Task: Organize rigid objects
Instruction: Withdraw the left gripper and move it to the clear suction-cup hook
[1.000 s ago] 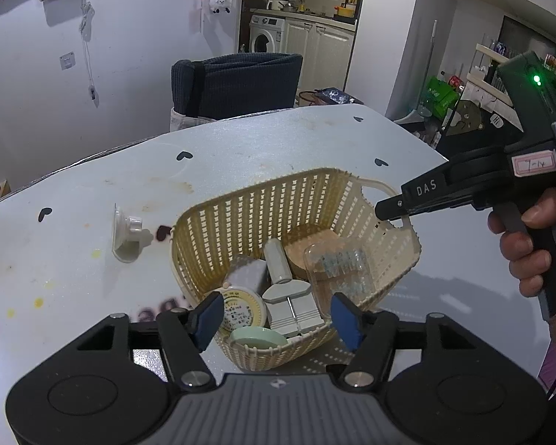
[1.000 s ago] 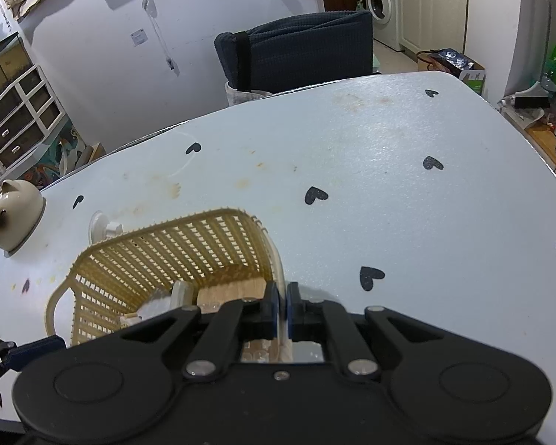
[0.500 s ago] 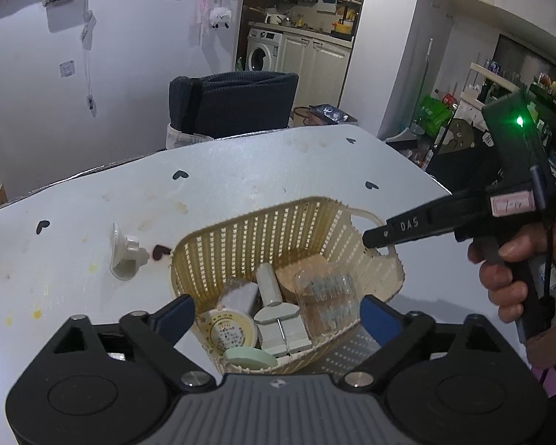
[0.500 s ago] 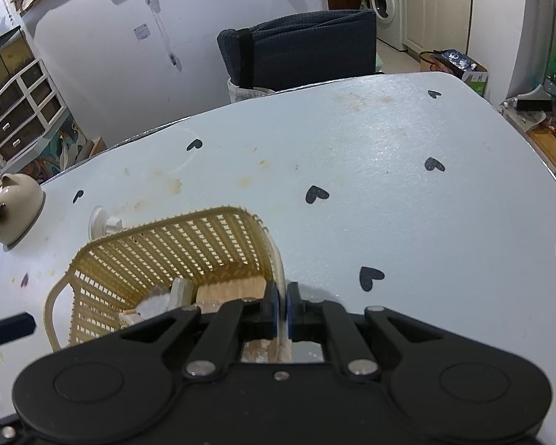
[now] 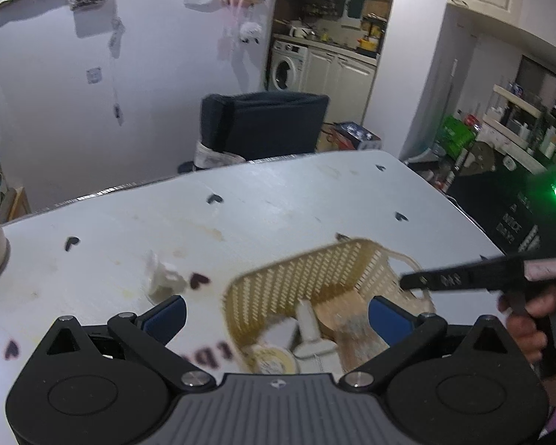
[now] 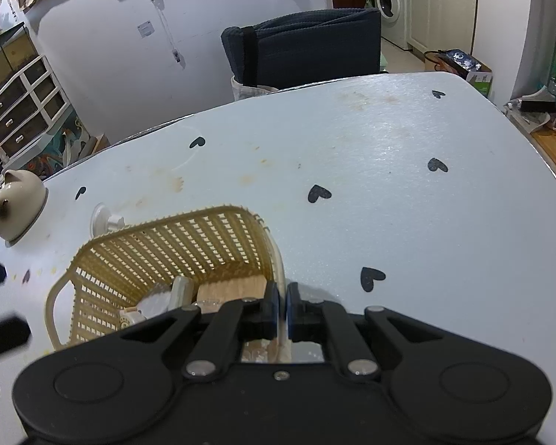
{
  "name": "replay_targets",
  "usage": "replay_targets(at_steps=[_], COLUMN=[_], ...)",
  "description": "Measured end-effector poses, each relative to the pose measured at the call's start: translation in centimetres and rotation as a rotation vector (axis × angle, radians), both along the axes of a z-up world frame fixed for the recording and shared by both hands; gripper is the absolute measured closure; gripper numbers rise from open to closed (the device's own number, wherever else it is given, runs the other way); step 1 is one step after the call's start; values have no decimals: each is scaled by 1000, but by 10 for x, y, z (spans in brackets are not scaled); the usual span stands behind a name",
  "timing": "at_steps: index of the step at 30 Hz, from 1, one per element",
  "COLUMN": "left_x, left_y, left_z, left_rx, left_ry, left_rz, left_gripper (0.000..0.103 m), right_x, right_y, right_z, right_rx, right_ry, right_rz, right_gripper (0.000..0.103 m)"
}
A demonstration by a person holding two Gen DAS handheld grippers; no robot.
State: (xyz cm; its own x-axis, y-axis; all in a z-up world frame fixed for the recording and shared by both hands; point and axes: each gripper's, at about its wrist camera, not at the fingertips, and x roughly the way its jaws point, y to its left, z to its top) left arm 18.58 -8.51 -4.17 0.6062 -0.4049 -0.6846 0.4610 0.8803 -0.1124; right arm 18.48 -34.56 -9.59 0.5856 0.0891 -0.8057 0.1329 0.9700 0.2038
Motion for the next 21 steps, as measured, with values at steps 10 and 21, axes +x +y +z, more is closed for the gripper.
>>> replay_targets(at_steps=[10, 21], left_x=[39, 82], left_y=[22, 41], left_z=[0, -27], left_rx=[-4, -11], left_ry=[-29, -6], left_rz=[87, 186], left_gripper=[0, 0], right_x=[2, 6], right_y=[1, 1], right_z=[1, 2], right_rx=[-18, -22], right_ry=[9, 28], right_rz=[43, 76], right_gripper=[98, 98])
